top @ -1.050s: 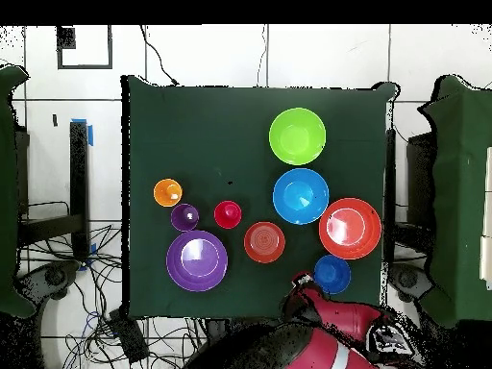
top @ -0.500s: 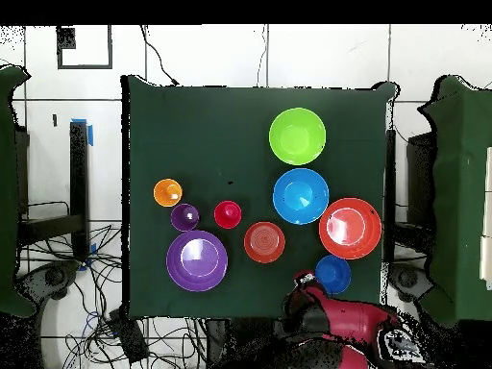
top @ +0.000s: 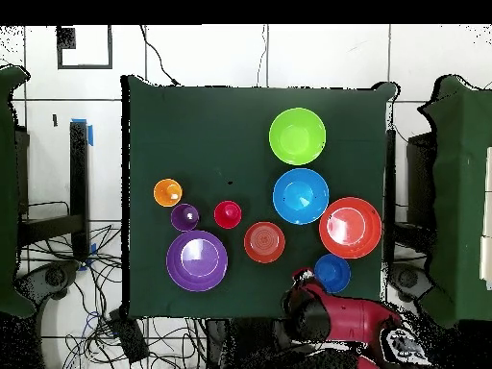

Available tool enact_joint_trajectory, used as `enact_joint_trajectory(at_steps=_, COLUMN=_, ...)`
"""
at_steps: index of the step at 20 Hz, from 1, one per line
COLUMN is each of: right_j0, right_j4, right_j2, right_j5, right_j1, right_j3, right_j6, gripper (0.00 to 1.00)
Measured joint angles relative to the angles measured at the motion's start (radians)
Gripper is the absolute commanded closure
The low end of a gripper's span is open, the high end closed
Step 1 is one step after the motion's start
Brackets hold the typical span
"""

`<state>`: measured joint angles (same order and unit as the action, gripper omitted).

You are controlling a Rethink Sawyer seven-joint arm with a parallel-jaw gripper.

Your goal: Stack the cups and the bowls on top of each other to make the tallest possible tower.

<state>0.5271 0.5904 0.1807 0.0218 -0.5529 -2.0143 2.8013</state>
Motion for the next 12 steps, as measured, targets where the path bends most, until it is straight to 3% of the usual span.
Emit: enact_joint_trajectory(at_steps=12, right_j0=0.066, right_j4=0.0, right_j2=-0.062, right_j5=-0.021, right_j1=-0.009, right_j3=-0.017, right_j6=0.0, gripper=0.0)
